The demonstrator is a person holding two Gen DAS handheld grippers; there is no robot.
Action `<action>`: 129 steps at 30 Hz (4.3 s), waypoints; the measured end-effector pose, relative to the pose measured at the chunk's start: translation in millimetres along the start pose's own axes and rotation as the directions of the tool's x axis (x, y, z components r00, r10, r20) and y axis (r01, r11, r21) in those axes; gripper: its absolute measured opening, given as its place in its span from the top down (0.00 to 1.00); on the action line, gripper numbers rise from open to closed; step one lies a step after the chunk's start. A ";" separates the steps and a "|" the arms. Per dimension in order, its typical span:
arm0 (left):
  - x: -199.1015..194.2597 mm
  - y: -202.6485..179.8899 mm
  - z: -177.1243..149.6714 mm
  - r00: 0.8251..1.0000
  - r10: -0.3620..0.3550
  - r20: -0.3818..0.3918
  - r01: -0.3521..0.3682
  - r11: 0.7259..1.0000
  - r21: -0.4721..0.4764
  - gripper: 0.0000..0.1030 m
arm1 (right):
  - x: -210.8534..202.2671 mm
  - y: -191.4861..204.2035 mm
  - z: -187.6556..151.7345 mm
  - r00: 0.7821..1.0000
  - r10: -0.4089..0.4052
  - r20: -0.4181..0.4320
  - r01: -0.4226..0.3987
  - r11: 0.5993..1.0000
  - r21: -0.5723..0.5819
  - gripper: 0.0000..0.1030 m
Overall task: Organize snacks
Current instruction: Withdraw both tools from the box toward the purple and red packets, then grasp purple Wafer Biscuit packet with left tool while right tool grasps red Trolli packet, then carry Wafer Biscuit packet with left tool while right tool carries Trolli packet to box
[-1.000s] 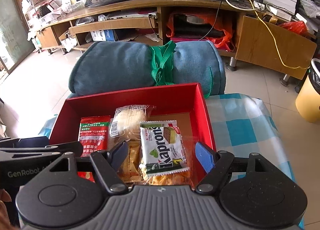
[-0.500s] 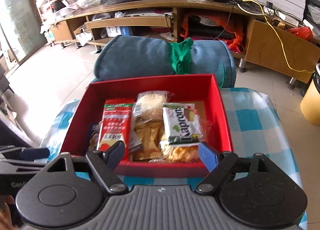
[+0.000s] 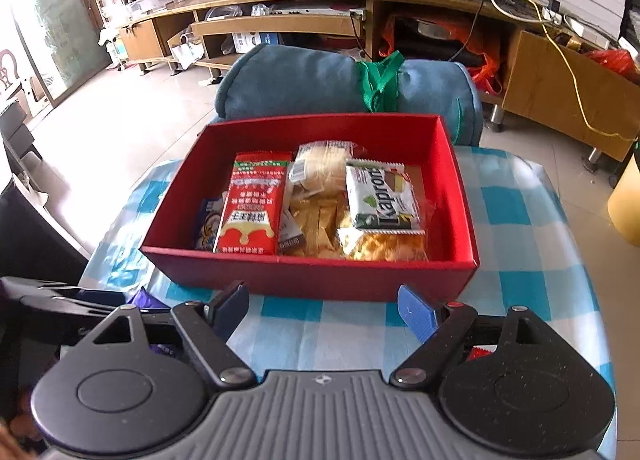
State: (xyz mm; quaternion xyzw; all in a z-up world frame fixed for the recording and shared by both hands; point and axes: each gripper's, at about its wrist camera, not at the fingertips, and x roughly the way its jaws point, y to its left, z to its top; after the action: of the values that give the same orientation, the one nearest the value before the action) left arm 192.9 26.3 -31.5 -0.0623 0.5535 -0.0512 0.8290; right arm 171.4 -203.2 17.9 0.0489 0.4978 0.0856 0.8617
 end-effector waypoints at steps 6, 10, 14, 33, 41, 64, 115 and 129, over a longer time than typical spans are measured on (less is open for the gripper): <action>16.5 -7.9 6.0 1.000 0.025 0.003 -0.025 0.994 0.110 0.20 | 3.4 -2.0 -2.7 1.000 0.000 -0.017 0.000 1.000 0.000 0.25; 21.9 4.4 3.4 1.000 0.006 -0.028 -0.003 0.996 0.093 0.18 | 5.1 2.5 -0.4 1.000 0.016 -0.019 -0.016 1.000 -0.003 0.25; 15.4 10.9 -10.5 0.998 -0.001 -0.056 0.007 0.994 0.111 0.16 | 5.9 9.4 0.8 0.999 0.033 -0.020 -0.033 0.999 -0.013 0.25; -27.1 6.2 -45.4 0.996 -0.067 -0.066 0.078 0.982 0.174 0.16 | -4.8 2.4 -6.4 0.998 0.052 -0.023 -0.052 0.999 0.001 0.24; 1.0 2.3 -10.0 0.993 0.069 -0.092 -0.021 0.894 0.447 0.15 | -1.6 -11.4 -14.9 0.998 0.048 -0.046 -0.047 0.998 0.033 0.24; 25.1 10.5 -36.3 0.981 0.056 -0.184 0.041 0.871 0.489 0.15 | 6.4 -24.9 -11.2 0.996 0.061 -0.071 -0.054 0.995 0.089 0.24; -20.1 -69.6 -73.3 0.983 -0.134 -0.127 0.170 0.926 0.336 0.28 | 7.4 -77.7 -68.4 0.966 -0.143 -0.216 0.174 0.975 0.135 0.55; -20.2 -69.7 -70.9 0.984 -0.129 -0.126 0.164 0.930 0.328 0.28 | 16.1 -67.5 -74.6 0.967 -0.104 -0.233 0.139 0.981 0.139 0.52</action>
State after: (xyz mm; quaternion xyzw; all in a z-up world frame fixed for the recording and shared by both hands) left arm 118.5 -42.7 -28.9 0.0419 0.5721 -0.2102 0.7917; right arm 121.3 -266.2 -44.5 0.0749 0.5994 -0.0012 0.7970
